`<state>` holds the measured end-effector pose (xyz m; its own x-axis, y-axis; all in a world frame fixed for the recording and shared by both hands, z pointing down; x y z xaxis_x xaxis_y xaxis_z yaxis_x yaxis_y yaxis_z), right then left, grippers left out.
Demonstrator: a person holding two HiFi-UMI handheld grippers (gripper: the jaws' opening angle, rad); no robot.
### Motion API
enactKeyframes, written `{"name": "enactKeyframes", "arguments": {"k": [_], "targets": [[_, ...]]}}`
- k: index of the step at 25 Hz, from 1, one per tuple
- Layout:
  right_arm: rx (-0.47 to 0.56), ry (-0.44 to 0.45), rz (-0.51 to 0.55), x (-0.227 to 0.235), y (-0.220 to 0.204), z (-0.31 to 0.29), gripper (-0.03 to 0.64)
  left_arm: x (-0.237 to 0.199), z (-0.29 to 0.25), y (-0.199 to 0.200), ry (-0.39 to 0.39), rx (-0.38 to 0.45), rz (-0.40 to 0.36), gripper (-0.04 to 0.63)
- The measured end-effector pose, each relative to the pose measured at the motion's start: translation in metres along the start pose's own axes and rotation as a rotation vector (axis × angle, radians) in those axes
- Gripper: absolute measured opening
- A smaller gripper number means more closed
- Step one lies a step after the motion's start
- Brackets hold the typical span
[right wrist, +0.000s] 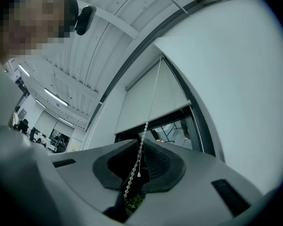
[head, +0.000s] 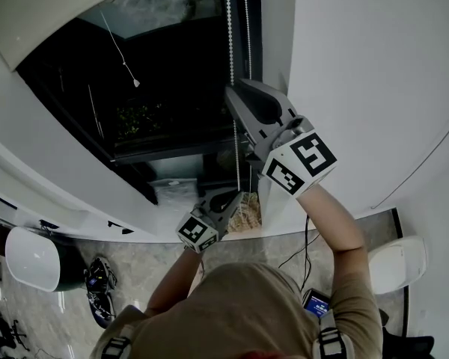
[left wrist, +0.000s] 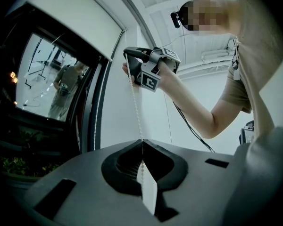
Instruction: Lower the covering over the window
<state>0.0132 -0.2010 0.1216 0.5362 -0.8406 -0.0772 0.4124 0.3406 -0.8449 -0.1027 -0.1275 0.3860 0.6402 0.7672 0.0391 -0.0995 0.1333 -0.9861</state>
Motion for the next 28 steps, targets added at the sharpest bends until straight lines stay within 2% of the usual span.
{"name": "enactKeyframes", "arguments": {"k": [6,10,15,17,19,20,21,23,26,28], "targets": [[-0.006,0.006,0.011,0.0,0.0,-0.002,0.035,-0.004,0.001,0.0,0.015,0.002,-0.002,0.017],[-0.038,0.006,0.02,-0.004,-0.007,-0.005,0.077,-0.007,0.003,0.0,0.018,0.003,-0.001,0.017],[-0.014,-0.033,-0.05,0.002,-0.011,-0.004,0.017,-0.008,0.002,0.001,0.013,0.004,0.004,0.017],[-0.009,-0.026,-0.038,0.0,-0.01,-0.004,0.015,-0.008,0.001,0.0,-0.015,0.005,0.031,0.018],[-0.012,-0.026,-0.001,-0.002,-0.009,-0.003,0.014,-0.012,0.003,0.0,-0.075,0.021,0.092,0.028],[-0.014,-0.028,0.011,-0.002,-0.009,-0.001,0.014,-0.017,0.006,0.006,-0.1,0.053,0.134,0.071],[-0.015,-0.032,0.021,-0.002,-0.009,0.001,0.014,-0.025,0.01,0.017,-0.114,0.103,0.169,0.111],[-0.017,-0.043,0.042,-0.003,-0.009,0.005,0.012,-0.049,0.015,0.061,-0.105,0.221,0.186,0.13],[-0.041,-0.055,0.047,-0.003,-0.015,0.006,0.012,-0.084,-0.001,0.172,-0.107,0.371,0.12,0.13],[-0.059,-0.059,0.045,-0.004,-0.022,0.006,0.012,-0.09,-0.028,0.254,-0.16,0.399,0.032,0.13]]}}
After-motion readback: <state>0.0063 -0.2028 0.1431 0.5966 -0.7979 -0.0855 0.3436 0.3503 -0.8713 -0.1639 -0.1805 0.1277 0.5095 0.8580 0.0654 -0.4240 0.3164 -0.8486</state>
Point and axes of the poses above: the fingertips, and each gripper's own axes: z backward along the fingers, x to its right, y out of its top, the point moved 8 cm from there along z, backward along the fingers, and after that the axes turned 5 degrees about x, right-handed, at the moved point
